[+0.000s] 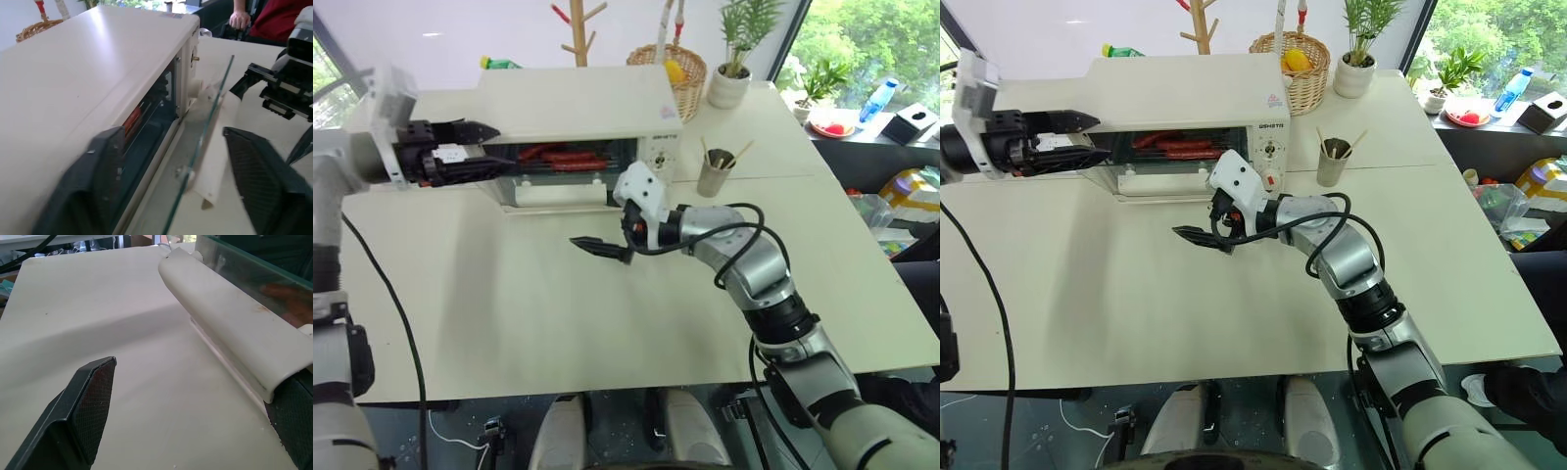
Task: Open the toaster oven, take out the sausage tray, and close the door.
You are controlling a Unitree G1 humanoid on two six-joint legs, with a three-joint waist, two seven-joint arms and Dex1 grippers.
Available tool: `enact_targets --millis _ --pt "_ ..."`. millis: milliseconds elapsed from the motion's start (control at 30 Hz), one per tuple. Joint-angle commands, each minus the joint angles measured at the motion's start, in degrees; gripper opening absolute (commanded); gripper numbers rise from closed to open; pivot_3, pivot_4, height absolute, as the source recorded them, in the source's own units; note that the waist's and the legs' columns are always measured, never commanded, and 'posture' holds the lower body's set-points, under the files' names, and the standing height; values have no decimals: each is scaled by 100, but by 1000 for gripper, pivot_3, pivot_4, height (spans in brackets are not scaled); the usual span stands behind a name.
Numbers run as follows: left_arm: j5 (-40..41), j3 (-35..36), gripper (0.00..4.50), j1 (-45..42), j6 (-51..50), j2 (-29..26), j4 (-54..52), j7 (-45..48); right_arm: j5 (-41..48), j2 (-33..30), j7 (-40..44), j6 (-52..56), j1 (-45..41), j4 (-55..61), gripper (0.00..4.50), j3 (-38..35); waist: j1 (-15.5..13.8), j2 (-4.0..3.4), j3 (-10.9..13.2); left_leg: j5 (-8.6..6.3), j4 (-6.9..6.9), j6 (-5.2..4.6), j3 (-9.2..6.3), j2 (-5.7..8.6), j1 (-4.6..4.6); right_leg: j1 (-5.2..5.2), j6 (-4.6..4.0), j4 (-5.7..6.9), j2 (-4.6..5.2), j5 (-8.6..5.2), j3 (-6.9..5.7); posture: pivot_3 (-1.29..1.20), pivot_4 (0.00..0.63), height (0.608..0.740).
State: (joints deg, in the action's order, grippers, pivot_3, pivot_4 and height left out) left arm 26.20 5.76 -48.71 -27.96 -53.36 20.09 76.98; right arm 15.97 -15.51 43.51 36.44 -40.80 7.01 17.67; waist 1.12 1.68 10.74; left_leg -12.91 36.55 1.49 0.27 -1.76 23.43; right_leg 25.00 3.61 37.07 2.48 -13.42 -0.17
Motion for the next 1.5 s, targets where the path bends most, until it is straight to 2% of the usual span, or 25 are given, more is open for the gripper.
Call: enact_targets --millis 33,100,133,400,767,967,1100,1300,1500 --pt "-145 -4 1199 -144 239 11 12 -8 104 39 -44 99 54 410 4500 -52 -5 0 0 0 1 0 0 0 0 0 0 0 0 0 0 0 150 740" --pt "-306 -102 233 -125 437 24 63 31 114 45 -73 149 113 449 4500 -67 -6 0 0 0 1 0 0 0 1 0 0 0 0 0 0 0 150 740" --pt "-377 -138 102 -118 527 34 96 44 108 48 -83 163 134 465 4500 -69 -5 0 0 0 1 0 0 0 1 0 0 0 0 0 0 0 150 740" --pt "-975 -511 102 107 1396 -36 304 279 89 2 -151 227 211 575 4500 -101 -11 0 0 0 2 0 1 1 1 -1 0 0 1 0 0 0 150 740" --pt "-1004 -434 102 63 1384 100 330 298 58 -334 -355 553 407 910 4500 -214 -19 0 0 0 5 0 0 0 1 -2 0 1 1 0 0 0 150 740" --pt "-980 -415 102 56 1302 131 301 329 256 -943 -318 951 881 1539 4500 -558 -39 1 0 0 6 0 0 1 2 -3 0 -1 3 0 0 0 150 740" --pt "-917 -380 102 235 1169 127 127 330 824 -1579 -78 1468 1495 2405 4500 -1152 -44 1 0 -1 8 -1 0 2 3 -6 1 -3 5 -1 0 0 150 740" --pt "-735 -226 102 995 863 142 -519 132 1839 -2619 479 1881 2281 3414 4500 -2249 -11 1 0 -2 9 -3 -2 -3 -1 -8 1 -3 1 -2 0 0 150 740" --pt "-465 -7 102 1910 456 326 -1308 -419 1967 -2863 209 1778 2198 3402 4500 -2526 -36 2 0 -3 11 -3 -3 -6 -5 -12 -5 -5 -1 -6 1 0 150 740"
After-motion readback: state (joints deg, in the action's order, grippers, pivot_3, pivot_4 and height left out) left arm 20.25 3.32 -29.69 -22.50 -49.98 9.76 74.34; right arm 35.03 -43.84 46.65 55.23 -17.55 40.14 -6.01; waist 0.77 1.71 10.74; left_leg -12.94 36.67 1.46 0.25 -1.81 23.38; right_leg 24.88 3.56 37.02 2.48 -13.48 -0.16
